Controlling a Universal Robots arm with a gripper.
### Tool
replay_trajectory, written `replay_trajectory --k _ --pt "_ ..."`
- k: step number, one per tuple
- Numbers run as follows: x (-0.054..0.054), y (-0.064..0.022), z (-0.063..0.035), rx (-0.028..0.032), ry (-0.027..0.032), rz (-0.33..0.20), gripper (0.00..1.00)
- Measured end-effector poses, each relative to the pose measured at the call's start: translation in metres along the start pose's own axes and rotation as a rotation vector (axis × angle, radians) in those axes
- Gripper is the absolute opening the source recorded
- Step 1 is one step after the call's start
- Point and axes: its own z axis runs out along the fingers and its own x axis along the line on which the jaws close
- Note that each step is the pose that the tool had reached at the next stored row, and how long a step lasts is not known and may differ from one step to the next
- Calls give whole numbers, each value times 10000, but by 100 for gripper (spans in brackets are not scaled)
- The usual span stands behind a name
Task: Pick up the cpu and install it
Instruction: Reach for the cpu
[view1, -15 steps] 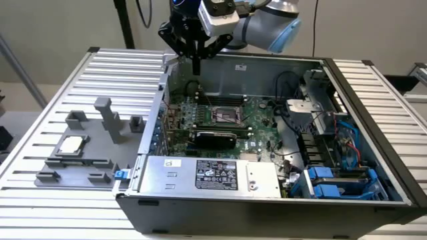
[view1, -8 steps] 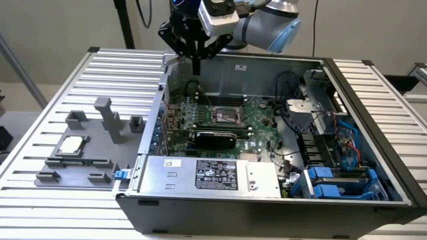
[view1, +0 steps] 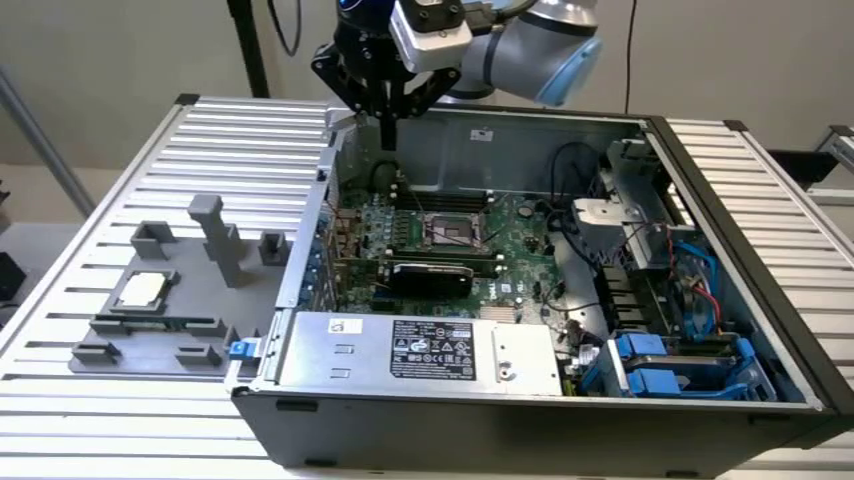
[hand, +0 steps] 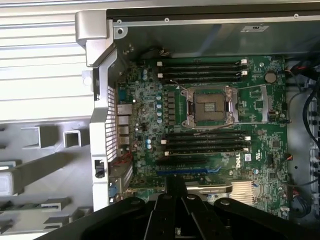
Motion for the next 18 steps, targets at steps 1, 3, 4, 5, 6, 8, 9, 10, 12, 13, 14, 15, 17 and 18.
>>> replay_trajectory --k 1,3,4,5,6,8,9,10,12,13,14,15,17,18 --pt "33 -12 0 -2 -2 0 11" --pt "101 -39 -2 -3 -4 0 11" --pt "138 -53 -4 -2 -4 1 11" --pt "175 -67 -6 -2 -6 0 11" --pt "213 -81 -7 -2 -7 -1 11" --pt "295 -109 -10 -3 -10 0 11" --pt "335 -120 -11 -3 -12 0 11" --pt "378 -130 -12 -3 -13 -1 11" --pt "465 -149 -14 -4 -18 -1 11" --pt "510 -158 -16 -3 -21 0 11" --pt "556 -167 -18 -3 -25 0 11" --pt "600 -175 -19 -5 -27 -2 11" --pt "692 -188 -21 -5 -33 -1 11" --pt "737 -195 -23 -3 -33 -1 11"
